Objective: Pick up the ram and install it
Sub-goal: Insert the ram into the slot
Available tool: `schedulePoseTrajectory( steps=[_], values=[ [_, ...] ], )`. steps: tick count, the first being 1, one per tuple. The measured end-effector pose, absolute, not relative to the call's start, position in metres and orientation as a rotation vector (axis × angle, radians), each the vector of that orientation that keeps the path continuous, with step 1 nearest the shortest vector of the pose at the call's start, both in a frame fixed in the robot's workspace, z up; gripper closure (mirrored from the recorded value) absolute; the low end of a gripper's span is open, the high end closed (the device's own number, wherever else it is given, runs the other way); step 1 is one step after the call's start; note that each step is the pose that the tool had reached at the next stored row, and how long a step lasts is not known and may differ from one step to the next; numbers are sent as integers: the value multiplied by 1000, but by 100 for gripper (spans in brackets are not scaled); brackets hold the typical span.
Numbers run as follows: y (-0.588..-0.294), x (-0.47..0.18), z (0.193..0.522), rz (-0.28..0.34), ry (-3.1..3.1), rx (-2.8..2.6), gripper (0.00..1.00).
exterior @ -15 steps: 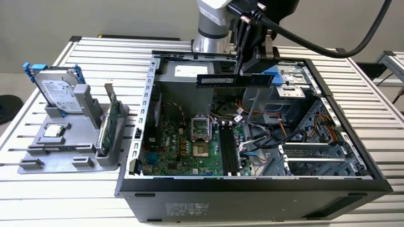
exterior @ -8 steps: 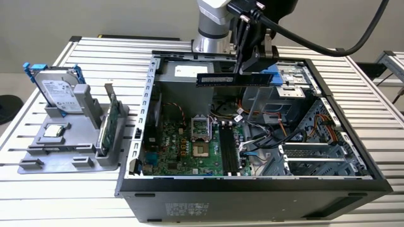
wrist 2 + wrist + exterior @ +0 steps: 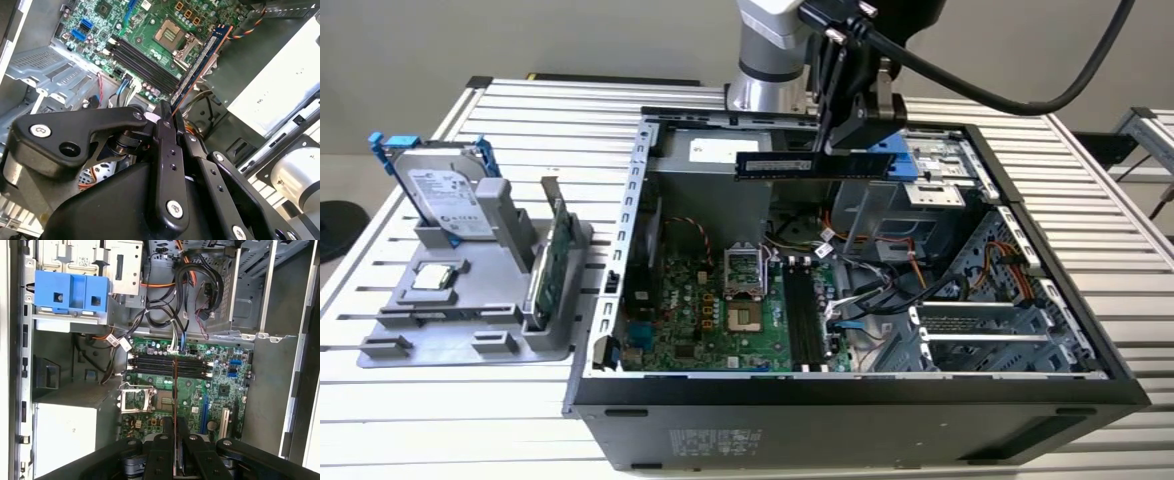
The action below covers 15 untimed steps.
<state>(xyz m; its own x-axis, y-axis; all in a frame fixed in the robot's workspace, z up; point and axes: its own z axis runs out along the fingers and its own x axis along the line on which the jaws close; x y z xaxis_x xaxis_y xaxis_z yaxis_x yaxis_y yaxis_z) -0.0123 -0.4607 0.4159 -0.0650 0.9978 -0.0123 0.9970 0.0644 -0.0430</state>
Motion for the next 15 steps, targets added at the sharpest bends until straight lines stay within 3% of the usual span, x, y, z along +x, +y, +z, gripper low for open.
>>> schedulePoseTrajectory(
  steps=[15],
  values=[
    [-456,-12,415,62,-2277,-2134,100]
  ],
)
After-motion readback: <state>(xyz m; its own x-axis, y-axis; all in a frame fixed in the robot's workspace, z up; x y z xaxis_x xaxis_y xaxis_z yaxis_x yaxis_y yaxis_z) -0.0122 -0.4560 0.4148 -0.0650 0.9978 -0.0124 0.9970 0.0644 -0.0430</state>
